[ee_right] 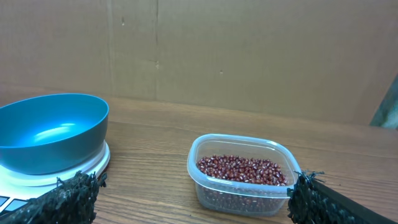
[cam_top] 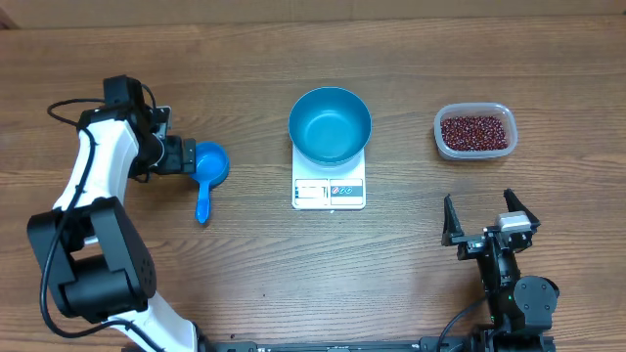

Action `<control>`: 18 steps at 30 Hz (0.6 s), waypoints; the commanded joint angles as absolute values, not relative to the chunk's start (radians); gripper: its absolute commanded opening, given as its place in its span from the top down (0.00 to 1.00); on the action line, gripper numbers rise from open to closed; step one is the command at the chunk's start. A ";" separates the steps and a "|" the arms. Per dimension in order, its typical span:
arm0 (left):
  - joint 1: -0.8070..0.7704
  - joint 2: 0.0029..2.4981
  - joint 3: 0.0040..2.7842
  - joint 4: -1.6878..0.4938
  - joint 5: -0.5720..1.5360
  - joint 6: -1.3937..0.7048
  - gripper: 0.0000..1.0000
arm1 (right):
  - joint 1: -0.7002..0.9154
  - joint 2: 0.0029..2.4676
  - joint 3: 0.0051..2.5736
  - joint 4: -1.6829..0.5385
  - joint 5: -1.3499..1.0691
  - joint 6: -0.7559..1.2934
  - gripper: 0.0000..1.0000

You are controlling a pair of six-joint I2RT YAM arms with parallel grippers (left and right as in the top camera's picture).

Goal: Scoop item into bowl and weigh 150g on scale
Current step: 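Lower the left gripper and close it on the blue scoop's rim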

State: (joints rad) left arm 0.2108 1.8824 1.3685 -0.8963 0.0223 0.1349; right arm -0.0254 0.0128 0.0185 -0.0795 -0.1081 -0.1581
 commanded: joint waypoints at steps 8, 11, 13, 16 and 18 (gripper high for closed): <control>0.155 1.898 1.390 -0.863 -0.013 0.141 0.01 | -0.023 0.003 0.008 -0.075 -0.114 -0.162 0.00; 0.155 1.898 1.390 -0.853 -0.025 0.126 0.00 | -0.023 0.003 0.008 -0.075 -0.114 -0.162 0.00; 0.155 1.898 1.390 -0.847 -0.025 0.124 0.00 | -0.023 0.003 0.008 -0.075 -0.114 -0.162 0.00; 0.155 1.898 1.390 -0.842 -0.025 0.123 0.00 | -0.023 0.003 0.008 -0.075 -0.114 -0.162 0.00; 0.155 1.901 1.389 -0.838 -0.025 0.123 0.00 | -0.023 0.003 0.008 -0.075 -0.114 -0.162 0.00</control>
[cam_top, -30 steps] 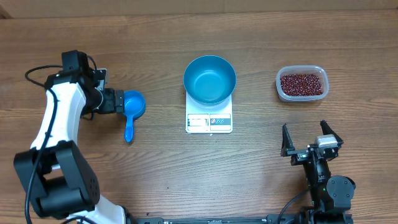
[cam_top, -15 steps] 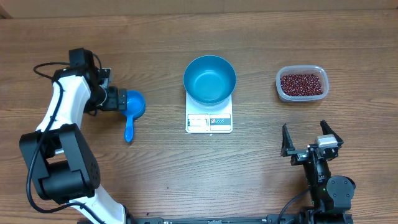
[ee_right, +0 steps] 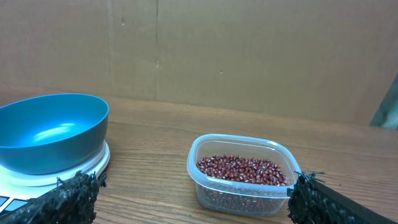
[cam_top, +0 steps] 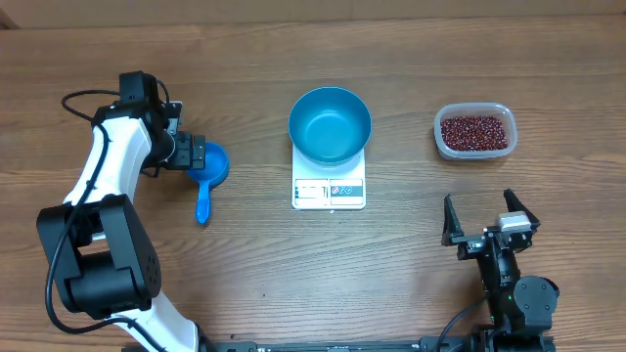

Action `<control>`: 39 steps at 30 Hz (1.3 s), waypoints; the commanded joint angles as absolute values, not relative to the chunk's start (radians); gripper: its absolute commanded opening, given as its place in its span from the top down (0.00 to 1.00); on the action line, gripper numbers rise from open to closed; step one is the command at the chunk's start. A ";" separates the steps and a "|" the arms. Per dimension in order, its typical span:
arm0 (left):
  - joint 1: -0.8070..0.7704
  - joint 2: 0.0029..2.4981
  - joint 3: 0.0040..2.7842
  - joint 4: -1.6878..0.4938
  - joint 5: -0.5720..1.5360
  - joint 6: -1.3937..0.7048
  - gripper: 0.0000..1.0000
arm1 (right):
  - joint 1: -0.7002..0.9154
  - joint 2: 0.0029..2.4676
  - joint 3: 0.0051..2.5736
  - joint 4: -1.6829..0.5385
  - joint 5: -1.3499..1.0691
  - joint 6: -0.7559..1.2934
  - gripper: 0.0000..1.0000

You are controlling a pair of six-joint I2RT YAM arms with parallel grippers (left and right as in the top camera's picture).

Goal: Scoop item into bowl and weigh 150g on scale
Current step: 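Lower the left gripper and close it on the blue scoop's rim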

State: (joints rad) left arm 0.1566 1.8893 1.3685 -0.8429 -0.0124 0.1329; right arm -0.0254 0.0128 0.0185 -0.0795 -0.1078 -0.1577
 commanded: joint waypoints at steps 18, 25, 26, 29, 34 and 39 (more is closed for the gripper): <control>0.155 1.998 1.389 -0.820 0.019 0.123 0.00 | -0.023 0.003 0.008 -0.075 -0.114 -0.162 0.00; 0.155 2.018 1.389 -0.807 0.019 0.123 0.00 | -0.023 0.003 0.008 -0.075 -0.114 -0.162 0.00; 0.155 2.018 1.389 -0.807 0.019 0.123 0.00 | -0.023 0.003 0.008 -0.075 -0.114 -0.162 0.00; 0.155 2.018 1.389 -0.803 0.019 0.123 0.00 | -0.023 0.003 0.008 -0.075 -0.114 -0.162 0.00; 0.155 2.018 1.389 -0.804 0.019 0.123 0.00 | -0.023 0.003 0.008 -0.075 -0.114 -0.162 0.00; 0.155 2.018 1.389 -0.803 0.019 0.123 0.00 | -0.023 0.003 0.008 -0.075 -0.114 -0.162 0.00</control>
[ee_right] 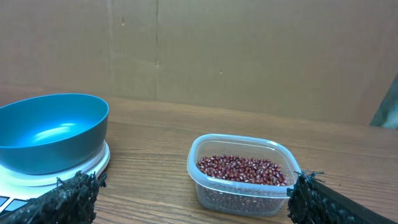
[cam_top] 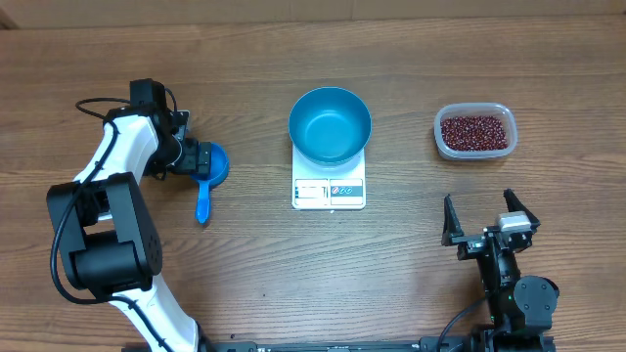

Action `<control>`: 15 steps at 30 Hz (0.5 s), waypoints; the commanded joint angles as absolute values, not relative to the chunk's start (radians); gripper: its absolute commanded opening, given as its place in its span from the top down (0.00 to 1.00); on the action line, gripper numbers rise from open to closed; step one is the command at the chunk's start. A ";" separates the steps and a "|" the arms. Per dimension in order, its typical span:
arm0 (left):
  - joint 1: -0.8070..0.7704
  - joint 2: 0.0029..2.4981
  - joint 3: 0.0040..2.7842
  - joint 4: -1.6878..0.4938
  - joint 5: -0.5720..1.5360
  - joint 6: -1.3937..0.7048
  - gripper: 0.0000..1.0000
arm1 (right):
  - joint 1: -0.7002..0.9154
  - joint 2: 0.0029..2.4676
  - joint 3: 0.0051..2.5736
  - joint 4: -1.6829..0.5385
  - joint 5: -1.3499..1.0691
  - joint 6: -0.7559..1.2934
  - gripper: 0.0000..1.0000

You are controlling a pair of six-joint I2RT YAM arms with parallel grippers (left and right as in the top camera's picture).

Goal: Scoop item into bowl and weigh 150g on scale
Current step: 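Lower the left gripper and close it on the blue scoop's rim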

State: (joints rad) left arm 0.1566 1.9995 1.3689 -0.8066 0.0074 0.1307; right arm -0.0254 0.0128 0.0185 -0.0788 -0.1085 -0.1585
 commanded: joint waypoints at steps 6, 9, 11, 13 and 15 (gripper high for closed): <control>0.155 2.018 1.389 -0.803 0.019 0.123 0.24 | -0.023 0.003 0.008 -0.075 -0.114 -0.162 0.00; 0.155 2.018 1.389 -0.803 0.019 0.123 0.35 | -0.023 0.003 0.008 -0.075 -0.114 -0.162 0.00; 0.155 2.018 1.389 -0.803 0.019 0.123 0.42 | -0.023 0.003 0.008 -0.075 -0.114 -0.162 0.00; 0.155 2.018 1.389 -0.803 0.019 0.123 0.55 | -0.023 0.003 0.008 -0.075 -0.114 -0.162 0.00; 0.155 2.018 1.389 -0.803 0.019 0.123 0.65 | -0.023 0.003 0.008 -0.075 -0.114 -0.162 0.00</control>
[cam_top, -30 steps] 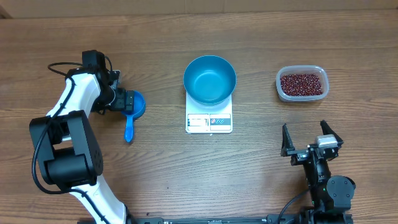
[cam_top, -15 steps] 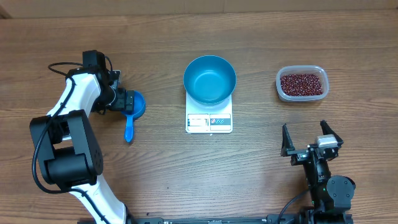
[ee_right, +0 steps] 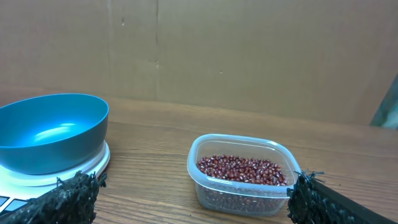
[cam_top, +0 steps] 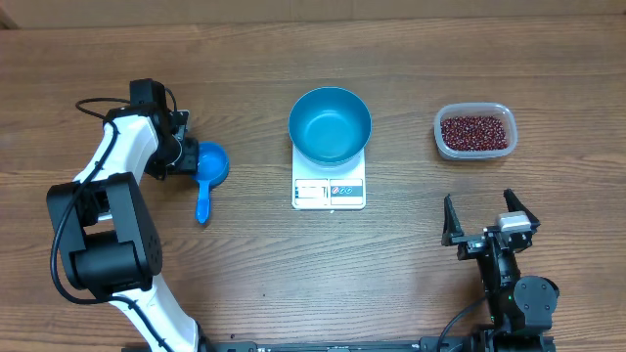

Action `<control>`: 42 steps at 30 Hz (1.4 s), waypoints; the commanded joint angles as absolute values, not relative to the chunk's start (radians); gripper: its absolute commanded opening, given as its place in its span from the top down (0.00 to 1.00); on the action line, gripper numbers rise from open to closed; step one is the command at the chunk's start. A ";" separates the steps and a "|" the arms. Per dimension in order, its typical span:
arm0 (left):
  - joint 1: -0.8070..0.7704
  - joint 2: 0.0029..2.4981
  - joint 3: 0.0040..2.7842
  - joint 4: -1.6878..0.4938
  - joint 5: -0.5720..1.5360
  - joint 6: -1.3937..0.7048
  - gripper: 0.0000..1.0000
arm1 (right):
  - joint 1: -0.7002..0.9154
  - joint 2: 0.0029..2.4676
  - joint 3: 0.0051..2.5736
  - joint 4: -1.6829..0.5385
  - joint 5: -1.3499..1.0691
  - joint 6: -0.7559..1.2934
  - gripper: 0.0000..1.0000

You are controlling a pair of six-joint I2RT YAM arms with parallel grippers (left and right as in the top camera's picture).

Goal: Scoop item into bowl and weigh 150g on scale
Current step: 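Lower the left gripper and close it on the blue scoop's rim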

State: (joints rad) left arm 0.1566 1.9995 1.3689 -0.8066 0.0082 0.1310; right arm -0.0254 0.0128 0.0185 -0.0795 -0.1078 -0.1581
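A blue scoop [cam_top: 211, 164] lies on the table left of the scale, its handle pointing toward the front edge. My left gripper [cam_top: 186, 156] is at the left rim of the scoop's cup; its jaws are too dark and small to read from above. An empty blue bowl [cam_top: 330, 124] stands on the white scale [cam_top: 329, 191]. A clear tub of red beans [cam_top: 474, 131] sits at the right, and shows as the tub [ee_right: 244, 175] in the right wrist view. My right gripper [cam_top: 489, 221] rests open near the front edge, nothing between its fingers [ee_right: 74, 198].
A brown cardboard wall [ee_right: 249, 56] stands behind the wooden table [cam_top: 411, 59]. A black cable [cam_top: 93, 102] loops off the left arm.
My left gripper has drawn back slightly to the left, so more of the scoop's cup shows. The scoop, bowl, tub and right arm have not moved.
My left gripper stood just left of the scoop's cup, the arm reaching in from the left. It then sat closer against the cup's rim, later overlapping that rim. Now it is at the rim's edge. The scoop has stayed in place, and the right gripper stayed open.
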 commanded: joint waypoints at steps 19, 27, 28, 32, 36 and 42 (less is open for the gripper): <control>0.155 2.018 1.389 -0.785 0.019 0.123 0.96 | -0.023 0.003 0.008 -0.075 -0.114 -0.162 0.00; 0.155 2.018 1.389 -0.788 0.020 0.108 0.96 | -0.023 0.003 0.008 -0.075 -0.114 -0.162 0.00; 0.155 2.018 1.390 -0.790 0.020 0.108 0.96 | -0.023 0.003 0.008 -0.075 -0.114 -0.162 0.00; 0.155 2.018 1.390 -0.804 0.019 0.109 0.96 | -0.023 0.003 0.008 -0.075 -0.114 -0.162 0.00; 0.155 2.018 1.390 -0.810 0.020 0.109 0.96 | -0.023 0.003 0.008 -0.075 -0.114 -0.162 0.00; 0.155 2.009 1.393 -0.823 0.020 0.101 0.96 | -0.023 0.003 0.008 -0.075 -0.114 -0.162 0.00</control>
State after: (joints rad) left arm 0.1566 1.9995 1.3701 -0.8146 0.0120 0.1223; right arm -0.0254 0.0128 0.0185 -0.0795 -0.1085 -0.1585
